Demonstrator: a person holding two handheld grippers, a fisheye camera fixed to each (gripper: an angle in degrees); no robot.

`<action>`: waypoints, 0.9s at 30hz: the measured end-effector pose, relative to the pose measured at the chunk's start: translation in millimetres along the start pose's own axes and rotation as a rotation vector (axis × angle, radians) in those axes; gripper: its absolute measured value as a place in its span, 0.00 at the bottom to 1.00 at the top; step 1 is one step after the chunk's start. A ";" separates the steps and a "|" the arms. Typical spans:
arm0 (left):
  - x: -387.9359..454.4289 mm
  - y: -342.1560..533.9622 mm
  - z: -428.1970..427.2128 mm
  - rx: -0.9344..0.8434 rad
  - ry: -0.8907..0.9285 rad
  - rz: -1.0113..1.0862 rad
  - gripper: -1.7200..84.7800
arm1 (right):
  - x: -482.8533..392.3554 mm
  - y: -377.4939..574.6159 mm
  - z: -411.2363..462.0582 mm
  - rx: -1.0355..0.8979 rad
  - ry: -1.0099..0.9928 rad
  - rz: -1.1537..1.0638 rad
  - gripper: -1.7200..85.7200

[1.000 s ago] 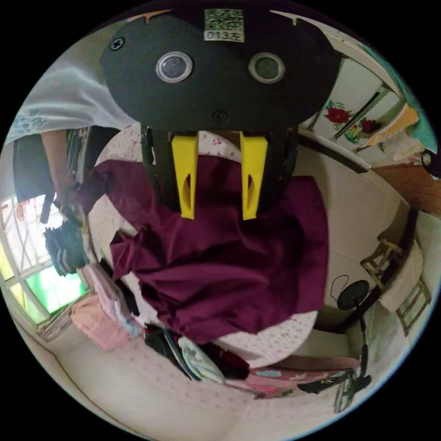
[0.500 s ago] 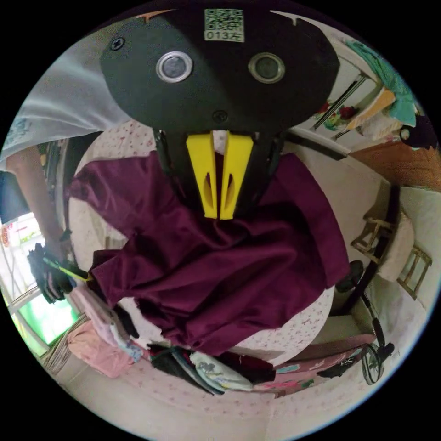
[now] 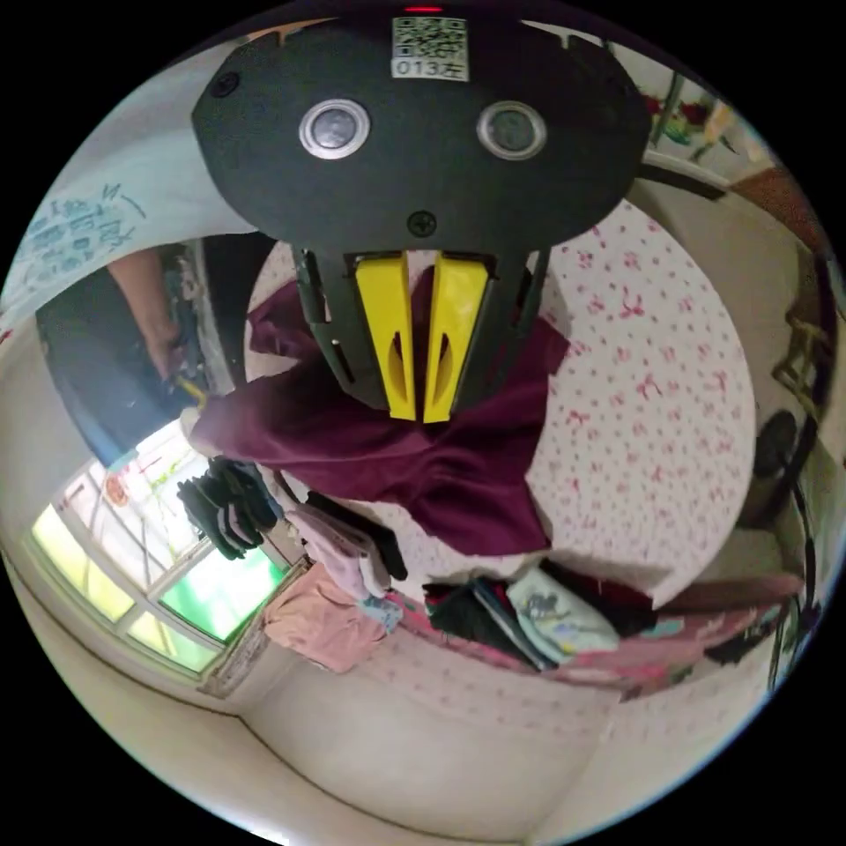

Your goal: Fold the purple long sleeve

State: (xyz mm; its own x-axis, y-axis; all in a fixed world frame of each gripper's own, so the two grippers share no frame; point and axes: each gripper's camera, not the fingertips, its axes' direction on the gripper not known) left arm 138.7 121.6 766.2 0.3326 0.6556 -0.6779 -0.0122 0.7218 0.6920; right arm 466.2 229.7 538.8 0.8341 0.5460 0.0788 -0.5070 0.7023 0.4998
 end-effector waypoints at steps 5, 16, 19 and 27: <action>5.4 37.4 13.8 -0.093 -0.029 -0.069 0.11 | -10.7 98.5 36.4 -0.368 -0.183 -0.123 0.13; 141.8 109.8 4.8 -0.065 -0.400 0.231 0.16 | -99.4 182.3 62.2 -0.545 -0.250 -0.695 0.18; 168.1 117.5 22.6 -0.093 -0.430 0.327 0.17 | -102.7 192.5 71.5 -0.539 -0.181 -0.758 0.16; 227.8 99.7 37.4 -0.147 -0.416 0.512 0.19 | -76.7 171.3 58.8 -0.504 -0.289 -0.591 0.03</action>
State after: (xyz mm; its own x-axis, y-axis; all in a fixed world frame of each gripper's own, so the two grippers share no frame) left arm 248.6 334.6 690.0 0.5855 0.8044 -0.1008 -0.3837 0.3844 0.8397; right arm 328.2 281.3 669.1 0.9819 -0.0677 0.1770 0.0528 0.9948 0.0872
